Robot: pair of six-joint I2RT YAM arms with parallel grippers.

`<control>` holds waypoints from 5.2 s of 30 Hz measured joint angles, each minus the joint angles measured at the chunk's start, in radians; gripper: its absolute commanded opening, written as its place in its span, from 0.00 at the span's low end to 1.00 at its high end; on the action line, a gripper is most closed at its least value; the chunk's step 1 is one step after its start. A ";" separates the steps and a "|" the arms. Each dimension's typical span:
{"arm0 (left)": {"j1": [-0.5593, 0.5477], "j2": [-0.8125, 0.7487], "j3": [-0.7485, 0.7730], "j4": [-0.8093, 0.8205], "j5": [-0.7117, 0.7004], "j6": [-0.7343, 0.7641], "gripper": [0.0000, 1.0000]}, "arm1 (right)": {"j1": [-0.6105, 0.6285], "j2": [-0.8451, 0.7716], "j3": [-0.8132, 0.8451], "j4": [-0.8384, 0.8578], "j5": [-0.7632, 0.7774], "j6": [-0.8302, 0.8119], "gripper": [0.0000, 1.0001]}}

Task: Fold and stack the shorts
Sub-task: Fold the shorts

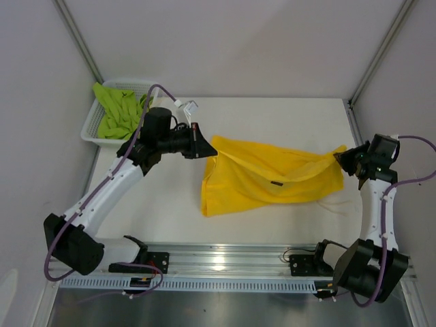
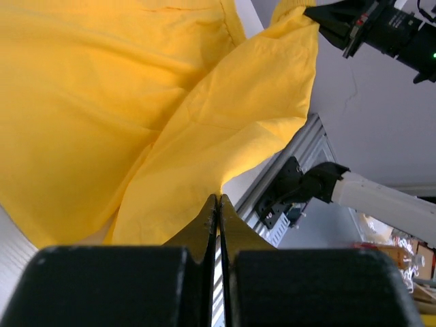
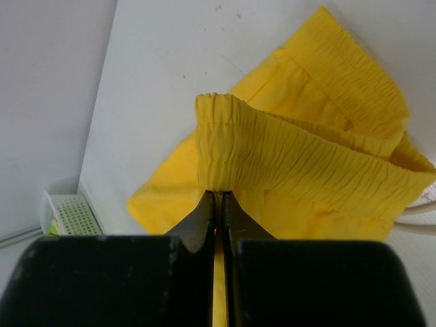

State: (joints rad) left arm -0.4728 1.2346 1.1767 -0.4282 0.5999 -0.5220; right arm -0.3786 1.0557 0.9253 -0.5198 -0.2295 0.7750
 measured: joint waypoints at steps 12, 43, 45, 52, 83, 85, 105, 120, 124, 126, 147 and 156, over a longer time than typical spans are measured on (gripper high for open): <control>0.121 0.235 0.228 0.026 0.041 0.009 0.00 | 0.015 0.315 0.202 0.124 -0.029 0.045 0.00; 0.262 0.800 0.535 0.147 -0.128 -0.031 0.99 | 0.167 0.995 0.784 0.308 0.034 0.034 0.84; 0.261 0.762 0.500 0.139 -0.137 -0.019 0.99 | 0.168 0.928 0.744 0.304 0.033 0.003 0.73; 0.199 0.659 0.416 0.169 -0.127 0.027 0.97 | 0.148 0.658 0.423 0.384 0.014 -0.039 0.44; 0.055 0.737 0.275 0.292 -0.059 0.045 0.96 | 0.204 0.795 0.072 0.581 0.069 -0.012 0.25; 0.048 0.696 0.275 0.274 -0.073 0.053 0.96 | 0.221 0.740 0.023 0.569 0.073 -0.026 0.30; -0.159 0.447 0.185 0.150 -0.207 0.105 0.97 | 0.055 0.348 -0.113 0.308 0.098 -0.120 0.99; -0.190 0.310 0.125 0.096 -0.288 0.141 0.97 | 0.048 0.618 -0.056 0.492 0.065 -0.050 0.99; -0.190 0.298 0.121 0.079 -0.302 0.150 0.98 | 0.055 0.698 0.017 0.533 0.063 -0.019 0.90; -0.190 0.282 0.111 0.070 -0.310 0.157 0.98 | 0.061 0.739 0.050 0.557 0.061 -0.009 0.58; -0.190 0.232 -0.006 0.069 -0.361 0.183 0.98 | 0.848 0.184 -0.384 0.408 0.235 0.063 0.95; -0.185 0.277 -0.008 0.137 -0.357 0.172 0.96 | 0.673 0.116 -0.387 0.381 0.100 0.005 0.96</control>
State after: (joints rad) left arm -0.6579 1.5116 1.1687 -0.2909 0.2428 -0.3500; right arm 0.2939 1.1713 0.5385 -0.1390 -0.1295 0.7799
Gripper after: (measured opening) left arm 0.972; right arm 0.963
